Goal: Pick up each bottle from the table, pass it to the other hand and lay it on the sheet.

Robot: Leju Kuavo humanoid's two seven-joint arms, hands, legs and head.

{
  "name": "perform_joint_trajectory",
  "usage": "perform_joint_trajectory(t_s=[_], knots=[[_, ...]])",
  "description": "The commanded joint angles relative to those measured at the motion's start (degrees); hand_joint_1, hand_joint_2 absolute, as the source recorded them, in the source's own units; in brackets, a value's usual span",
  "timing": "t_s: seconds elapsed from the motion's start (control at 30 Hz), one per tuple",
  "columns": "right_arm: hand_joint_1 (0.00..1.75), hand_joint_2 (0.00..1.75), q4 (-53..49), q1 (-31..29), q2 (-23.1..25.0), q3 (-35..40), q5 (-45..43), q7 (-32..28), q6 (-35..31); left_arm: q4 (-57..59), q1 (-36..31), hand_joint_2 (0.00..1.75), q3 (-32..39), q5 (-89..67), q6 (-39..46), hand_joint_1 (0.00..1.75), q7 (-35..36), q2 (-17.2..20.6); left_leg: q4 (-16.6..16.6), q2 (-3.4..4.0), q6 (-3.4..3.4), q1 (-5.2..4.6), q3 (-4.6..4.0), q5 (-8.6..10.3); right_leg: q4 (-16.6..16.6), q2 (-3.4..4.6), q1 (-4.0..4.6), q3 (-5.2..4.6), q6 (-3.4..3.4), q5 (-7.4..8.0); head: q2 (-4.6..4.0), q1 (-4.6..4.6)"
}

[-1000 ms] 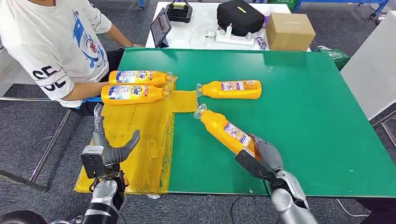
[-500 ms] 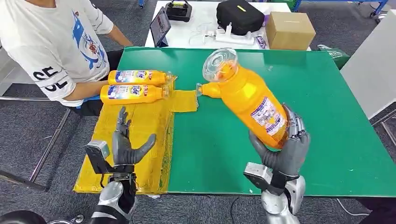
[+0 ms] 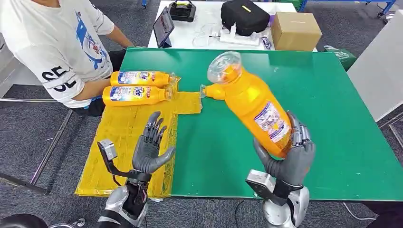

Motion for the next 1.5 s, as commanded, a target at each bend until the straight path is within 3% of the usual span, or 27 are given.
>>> perform_joint_trajectory(t_s=[0.03,0.2,0.33,0.83,1.27,1.3,1.37,1.5], knots=[[1.75,1.75,19.9,-2.6,-2.6,12.0,-4.9,-0.2,-0.2,-0.1,0.5,1.75,-6.8,5.6,-7.4,0.00,-0.1,4.8,-0.1,0.22,-0.05,0.07,0.45,-0.12,-0.2,0.14,0.09,0.42,-0.10,-0.02,0.00,0.00],[1.75,1.75,19.9,-2.6,-2.6,12.0,-4.9,-0.2,-0.2,-0.1,0.5,1.75,-6.8,5.6,-7.4,0.00,-0.1,4.8,-0.1,0.11,-0.02,0.03,0.14,-0.03,-0.1,0.07,0.03,0.13,-0.05,0.01,0.00,0.00],[1.75,1.75,19.9,-2.6,-2.6,12.0,-4.9,-0.2,-0.2,-0.1,0.5,1.75,-6.8,5.6,-7.4,0.00,-0.1,4.8,-0.1,0.11,-0.05,0.09,0.46,-0.15,-0.1,0.01,0.11,0.47,-0.12,-0.09,0.00,0.00],[1.75,1.75,19.9,-2.6,-2.6,12.0,-4.9,-0.2,-0.2,-0.1,0.5,1.75,-6.8,5.6,-7.4,0.00,-0.1,4.8,-0.1,0.07,-0.03,0.03,0.23,-0.08,-0.1,0.01,0.05,0.24,-0.07,-0.05,0.00,0.00],[1.75,1.75,38.4,-8.8,-1.6,22.6,-5.4,1.0,2.5,0.8,-0.1,1.75,-9.4,7.4,-10.0,0.00,0.8,5.7,-0.1,0.14,-0.04,0.05,0.27,-0.07,-0.1,0.07,0.07,0.25,-0.08,-0.02,0.00,0.02],[1.73,1.75,47.0,-10.8,-1.2,28.5,0.2,5.3,11.3,2.1,-1.0,1.75,-10.2,10.2,-11.8,0.00,3.0,6.0,-0.1,0.16,-0.05,0.08,0.40,-0.12,-0.1,0.06,0.10,0.39,-0.12,-0.06,0.00,0.00],[1.75,1.75,59.9,-12.7,3.0,28.8,-1.1,0.9,4.8,3.2,-1.5,1.75,-10.6,11.5,-11.9,0.00,2.9,6.1,-0.1,0.21,-0.05,0.09,0.35,-0.07,-0.2,0.16,0.10,0.32,-0.09,0.01,0.00,0.02],[1.75,1.75,62.9,-14.1,3.6,29.6,-2.4,0.1,4.3,3.6,-1.5,1.75,-11.0,12.2,-12.4,0.00,3.1,6.1,-0.1,0.13,-0.08,0.09,0.35,-0.07,-0.1,0.02,0.10,0.27,-0.12,-0.04,0.00,0.02]])
